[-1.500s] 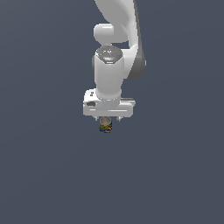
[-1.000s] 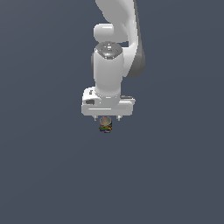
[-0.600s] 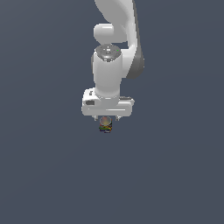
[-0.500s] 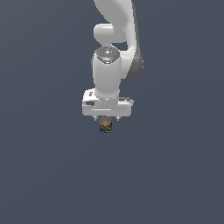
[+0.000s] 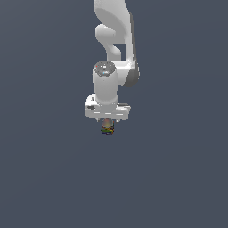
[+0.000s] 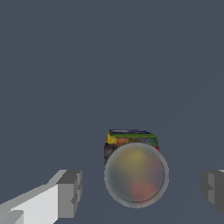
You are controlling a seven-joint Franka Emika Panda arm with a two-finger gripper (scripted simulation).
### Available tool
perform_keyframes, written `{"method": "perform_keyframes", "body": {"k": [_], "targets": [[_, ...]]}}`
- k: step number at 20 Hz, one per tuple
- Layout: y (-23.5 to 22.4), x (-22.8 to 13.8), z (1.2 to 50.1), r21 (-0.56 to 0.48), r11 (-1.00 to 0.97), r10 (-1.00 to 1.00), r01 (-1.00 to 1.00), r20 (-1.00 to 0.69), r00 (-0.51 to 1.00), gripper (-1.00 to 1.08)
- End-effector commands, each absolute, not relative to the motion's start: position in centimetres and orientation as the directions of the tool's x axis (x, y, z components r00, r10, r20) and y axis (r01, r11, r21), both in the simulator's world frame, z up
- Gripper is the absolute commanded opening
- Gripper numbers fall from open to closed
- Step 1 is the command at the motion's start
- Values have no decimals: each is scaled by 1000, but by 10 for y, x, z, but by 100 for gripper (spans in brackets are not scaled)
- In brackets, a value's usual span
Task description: Pick up the object and move it to a goal position.
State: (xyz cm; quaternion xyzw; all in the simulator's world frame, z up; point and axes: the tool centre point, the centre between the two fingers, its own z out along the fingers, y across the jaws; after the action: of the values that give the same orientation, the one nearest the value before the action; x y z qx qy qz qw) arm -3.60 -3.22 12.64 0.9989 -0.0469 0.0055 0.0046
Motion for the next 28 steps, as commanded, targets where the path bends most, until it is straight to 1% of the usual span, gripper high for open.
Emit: {"method": "perform_keyframes", "body": {"k": [1,5,11,21,26,27,28], "targets": [[-34,-44,117,4,-994,-114,-114,6,994,100],[-35,-51,109,0,-992,-130,-130,1,992,100],[-35,-51,106,1,-992,-129,-129,0,992,100],[-35,-53,65,0,-991,-131,-131,0,991,100],[-35,-53,58,0,-991,-132,-132,0,991,100],[-35,-53,58,0,-991,-132,-132,0,991,-100],[-35,-53,58,0,-991,-132,-132,0,991,-100]]}}
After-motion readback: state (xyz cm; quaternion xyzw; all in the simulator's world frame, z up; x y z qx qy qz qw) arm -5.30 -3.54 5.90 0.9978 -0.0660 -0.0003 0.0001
